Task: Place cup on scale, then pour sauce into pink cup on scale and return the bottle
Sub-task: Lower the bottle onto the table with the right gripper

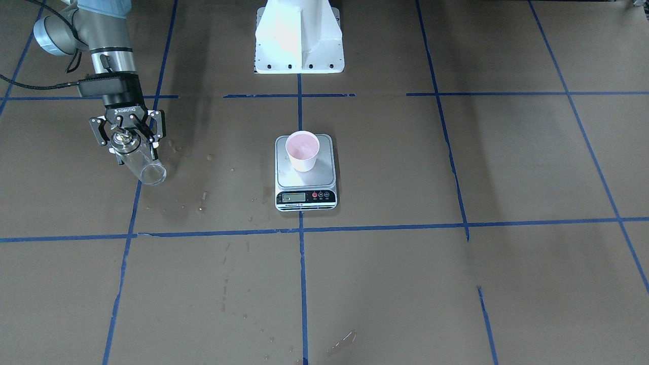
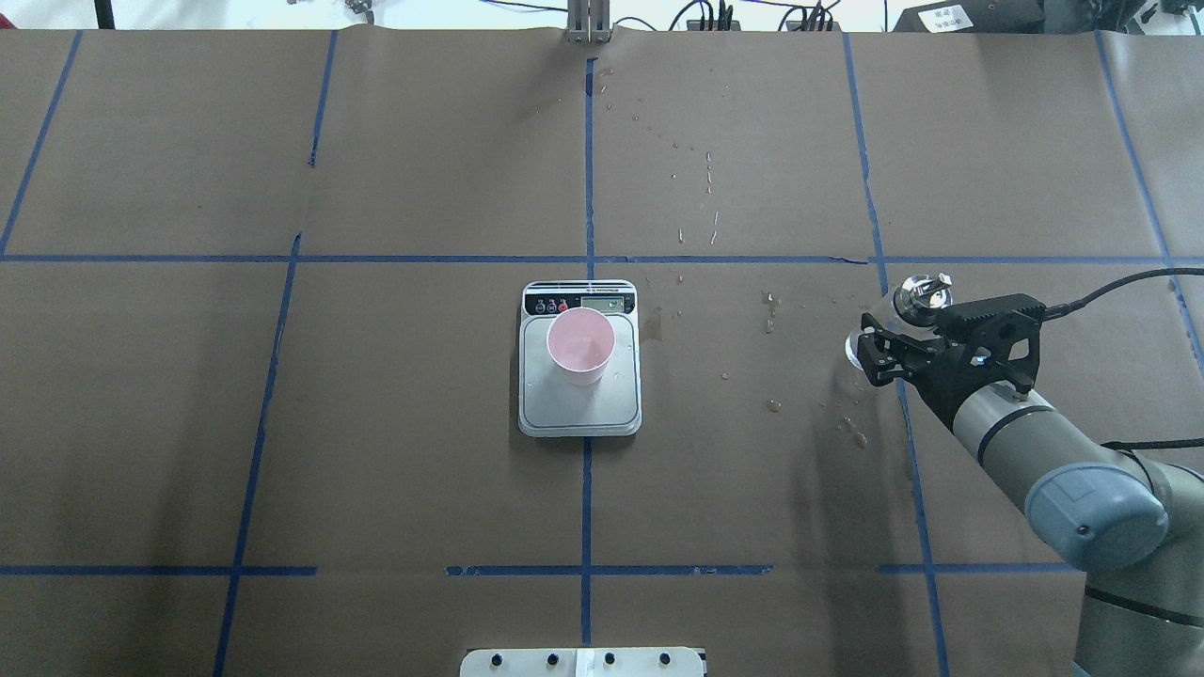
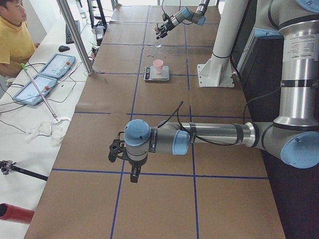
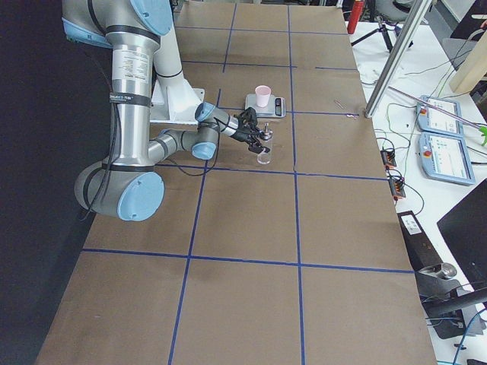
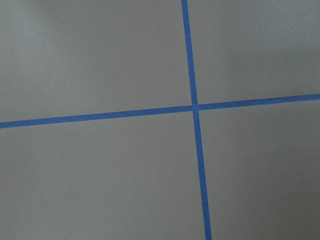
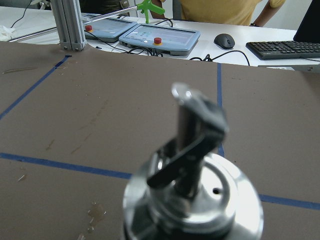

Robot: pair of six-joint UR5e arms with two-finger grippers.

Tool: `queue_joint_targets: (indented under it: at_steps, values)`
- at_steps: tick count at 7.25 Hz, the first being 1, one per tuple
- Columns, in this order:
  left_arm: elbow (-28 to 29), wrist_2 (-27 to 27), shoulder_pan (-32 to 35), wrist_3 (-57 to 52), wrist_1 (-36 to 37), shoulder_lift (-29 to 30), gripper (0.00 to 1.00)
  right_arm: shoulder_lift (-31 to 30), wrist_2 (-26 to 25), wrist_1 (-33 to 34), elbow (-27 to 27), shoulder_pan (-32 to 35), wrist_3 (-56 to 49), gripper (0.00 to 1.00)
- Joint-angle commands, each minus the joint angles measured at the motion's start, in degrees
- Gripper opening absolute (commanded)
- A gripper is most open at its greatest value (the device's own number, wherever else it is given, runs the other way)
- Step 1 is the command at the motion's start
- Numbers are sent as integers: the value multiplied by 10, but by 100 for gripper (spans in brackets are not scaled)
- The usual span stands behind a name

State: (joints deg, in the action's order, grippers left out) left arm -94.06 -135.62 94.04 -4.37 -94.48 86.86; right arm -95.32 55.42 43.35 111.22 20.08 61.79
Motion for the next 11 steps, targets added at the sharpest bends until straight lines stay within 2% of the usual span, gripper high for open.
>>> queue_joint_targets:
  at_steps: [1,3,11]
  values:
    - [0,0,0,0,0,1,100,0,-3,1,0,-3,4,0]
    - [-1,-1,0,0,0,1,100,0,-2,2,0,-3,43,0]
    - [-1,-1,-4,0,0,5,100,-2,4,9,-16,-3,44,0]
